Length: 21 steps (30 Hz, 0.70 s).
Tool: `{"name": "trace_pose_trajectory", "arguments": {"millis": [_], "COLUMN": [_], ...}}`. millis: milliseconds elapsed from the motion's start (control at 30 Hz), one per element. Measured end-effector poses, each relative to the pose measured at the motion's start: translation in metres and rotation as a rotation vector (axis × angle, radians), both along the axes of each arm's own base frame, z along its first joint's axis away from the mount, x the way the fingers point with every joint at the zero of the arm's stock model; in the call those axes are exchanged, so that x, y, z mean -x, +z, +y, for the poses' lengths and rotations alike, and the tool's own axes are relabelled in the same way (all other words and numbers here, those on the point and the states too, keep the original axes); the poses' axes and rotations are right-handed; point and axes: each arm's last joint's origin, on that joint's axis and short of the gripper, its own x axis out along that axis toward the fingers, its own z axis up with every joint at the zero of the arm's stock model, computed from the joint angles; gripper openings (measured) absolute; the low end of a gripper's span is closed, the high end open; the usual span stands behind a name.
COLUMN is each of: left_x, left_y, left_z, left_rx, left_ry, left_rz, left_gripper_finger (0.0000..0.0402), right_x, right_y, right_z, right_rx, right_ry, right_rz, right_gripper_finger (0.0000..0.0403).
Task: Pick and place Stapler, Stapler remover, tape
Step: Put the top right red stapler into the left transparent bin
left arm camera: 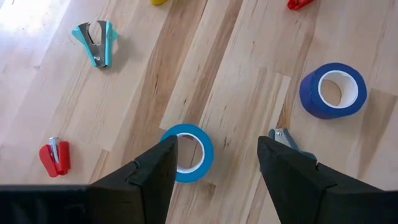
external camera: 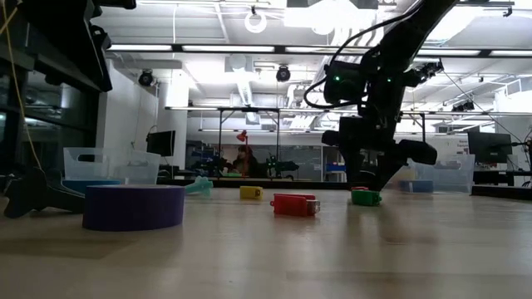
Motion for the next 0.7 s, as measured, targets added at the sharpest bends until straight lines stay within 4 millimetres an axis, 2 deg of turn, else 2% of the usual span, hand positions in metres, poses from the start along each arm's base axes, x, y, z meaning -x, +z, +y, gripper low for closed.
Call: {"name": "trace_pose_trajectory", "arguments": {"millis": [367, 700], "left_x": [0.0001, 0.0005], "left_y": [-0.0001, -0.0003], "left_z": [0.0001, -0.0002], "left_rx": [0.001, 0.01], "left_ry": [0.002, -0.003], "left_rz": [0.001, 0.009], "left_gripper_finger": [0.0218, 0.0218], "right_x": [0.0059, 0.0091], "right_y": [-0.0028, -0.004], "right_z": [-0.0078, -0.0087], "right_rx": [-0.046, -0.064], "right_ry": [-0.099, -0.062], "right_rz": [0.028, 0.049], "right_gripper_finger": [0.0194, 0.0136]}}
